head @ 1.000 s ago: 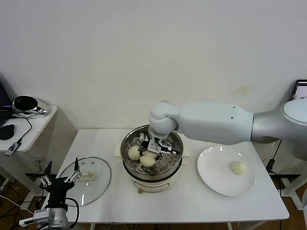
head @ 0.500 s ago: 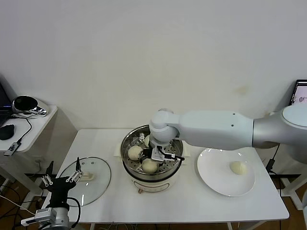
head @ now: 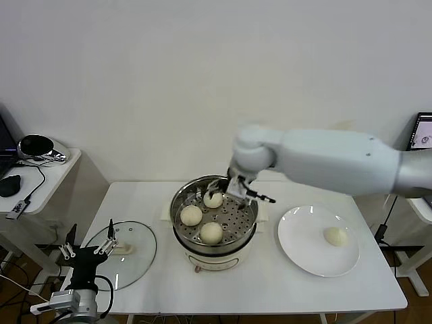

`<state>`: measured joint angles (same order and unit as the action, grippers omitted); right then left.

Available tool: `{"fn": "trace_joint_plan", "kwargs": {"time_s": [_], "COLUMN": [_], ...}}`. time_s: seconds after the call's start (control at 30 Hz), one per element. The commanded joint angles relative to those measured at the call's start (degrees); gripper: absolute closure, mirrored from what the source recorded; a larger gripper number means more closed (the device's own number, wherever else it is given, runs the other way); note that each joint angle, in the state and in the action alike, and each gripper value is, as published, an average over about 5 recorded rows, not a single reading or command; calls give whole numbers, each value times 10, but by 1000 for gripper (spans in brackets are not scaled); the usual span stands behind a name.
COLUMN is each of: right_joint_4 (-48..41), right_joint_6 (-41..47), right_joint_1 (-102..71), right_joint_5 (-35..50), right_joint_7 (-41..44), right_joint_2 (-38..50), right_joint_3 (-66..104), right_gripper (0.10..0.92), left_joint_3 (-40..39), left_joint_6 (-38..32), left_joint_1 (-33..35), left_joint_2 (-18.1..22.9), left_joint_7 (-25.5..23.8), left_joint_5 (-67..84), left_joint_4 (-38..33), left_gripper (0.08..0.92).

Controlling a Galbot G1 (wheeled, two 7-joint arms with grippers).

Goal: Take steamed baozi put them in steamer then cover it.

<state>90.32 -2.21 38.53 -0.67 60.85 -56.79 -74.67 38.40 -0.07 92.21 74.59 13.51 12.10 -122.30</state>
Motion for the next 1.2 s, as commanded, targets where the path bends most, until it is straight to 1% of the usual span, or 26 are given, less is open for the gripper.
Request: {"fn": "trace_joint_plan", "kwargs": {"time_s": [0.03, 0.1, 0.2, 0.37, 0.47, 0.57, 0.77, 1.2], "right_joint_4": [65, 74, 74, 37, 6, -27, -102, -218], "right_joint_6": [295, 313, 307, 254, 223, 199, 160, 132], "right_joint_1": [27, 4, -50, -229, -331, -387, -422, -480], "right_joint_5": [111, 107, 80, 5, -38, -71, -122, -174], "right_joint_7": [-13, -22, -24, -8, 5, 15, 14, -7], "right_joint_2": [202, 247, 301, 357, 371, 370, 340, 247], "right_joint_3": [13, 18, 44, 184, 266, 302, 328, 399], "right_gripper": [203, 203, 203, 203, 203, 203, 203, 203], "left_joint_3": [-3, -5, -9, -13, -12, -11, -13, -2], "left_joint_6": [0, 0, 0, 0, 0, 1, 1, 4], "left_joint_1": [-4, -5, -6, -6, -4, -3, 1, 11], "left_joint_2": [-10, -13, -17, -21, -23, -23, -18, -12], "left_joint_7": [-1, -1, -2, -2, -2, -1, -1, -1], "left_joint_5": [0, 0, -1, -3, -5, -6, -12, -14], "left_joint_4": [4, 5, 7, 11, 12, 12, 11, -5], "left_gripper": [177, 177, 177, 177, 177, 177, 177, 177]}}
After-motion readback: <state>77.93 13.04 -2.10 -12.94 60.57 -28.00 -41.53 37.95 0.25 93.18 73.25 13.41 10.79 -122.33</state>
